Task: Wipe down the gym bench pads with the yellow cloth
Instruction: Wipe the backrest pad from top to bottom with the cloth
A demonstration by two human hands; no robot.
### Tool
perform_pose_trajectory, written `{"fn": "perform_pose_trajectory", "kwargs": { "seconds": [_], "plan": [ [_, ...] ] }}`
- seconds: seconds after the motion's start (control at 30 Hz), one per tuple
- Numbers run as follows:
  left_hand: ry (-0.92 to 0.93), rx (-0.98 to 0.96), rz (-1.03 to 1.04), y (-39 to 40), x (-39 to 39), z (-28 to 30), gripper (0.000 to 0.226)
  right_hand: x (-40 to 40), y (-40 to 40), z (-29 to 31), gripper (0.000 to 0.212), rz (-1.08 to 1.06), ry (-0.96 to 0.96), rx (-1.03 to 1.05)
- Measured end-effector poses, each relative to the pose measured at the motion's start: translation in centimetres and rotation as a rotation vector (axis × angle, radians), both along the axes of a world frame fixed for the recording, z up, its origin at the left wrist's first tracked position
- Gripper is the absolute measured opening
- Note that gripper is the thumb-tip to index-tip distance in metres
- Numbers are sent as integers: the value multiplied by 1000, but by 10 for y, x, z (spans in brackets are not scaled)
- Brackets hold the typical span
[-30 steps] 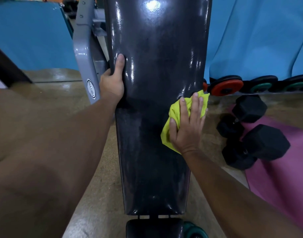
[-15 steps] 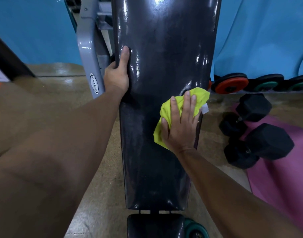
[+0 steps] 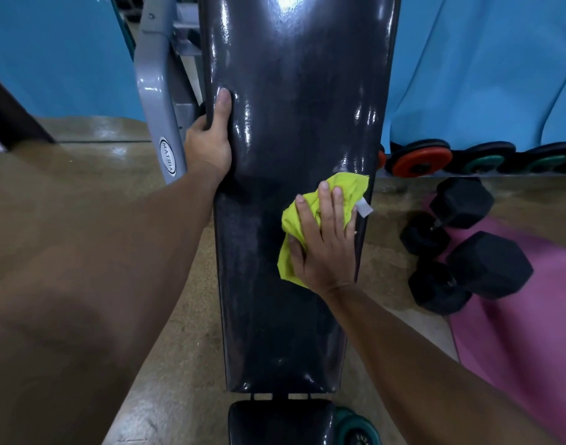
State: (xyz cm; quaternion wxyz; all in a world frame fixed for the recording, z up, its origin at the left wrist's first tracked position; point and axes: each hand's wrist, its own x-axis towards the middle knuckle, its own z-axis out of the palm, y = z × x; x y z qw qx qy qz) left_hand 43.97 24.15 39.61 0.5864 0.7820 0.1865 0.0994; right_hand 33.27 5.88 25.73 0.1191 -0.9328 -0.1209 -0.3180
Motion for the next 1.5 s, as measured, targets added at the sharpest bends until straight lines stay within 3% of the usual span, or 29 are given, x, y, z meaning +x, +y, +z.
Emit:
{"fn": "perform_pose_trajectory", "kwargs": {
  "seconds": [0.13, 0.23, 0.43, 0.6, 0.77, 0.93, 1.13, 1.3, 1.43, 1.5],
  "plan": [
    [-14, -11, 6, 3, -2, -5, 59, 12, -3, 13, 60, -98, 4, 106],
    [-3, -19, 2, 2, -1, -6, 54, 19, 17, 25, 63, -172, 12, 197],
    [-14, -18, -16, 5, 0, -5, 44, 2, -5, 3, 60, -11, 24, 29],
    [-10, -16, -1, 3, 2, -9, 41, 12, 25, 16, 62, -122, 35, 172],
    [-28, -41, -5, 6, 5, -9, 43, 0, 7, 0, 59, 32, -7, -61],
    [-28, -57, -2, 9, 8, -15, 41, 16, 24, 17, 61, -142, -11, 124],
    [-42, -56, -8, 11, 10, -14, 45, 2, 12, 2, 58, 24, -39, -68],
    [-44, -61, 2, 11, 9, -19, 58, 11, 44, 17, 61, -109, -6, 127],
    [-39, -50, 6, 11, 11, -16, 59, 0, 40, 5, 61, 83, -37, -69],
    [-37, -45, 6, 13, 10, -17, 59, 2, 25, 2, 59, 72, -56, -113]
  ]
}}
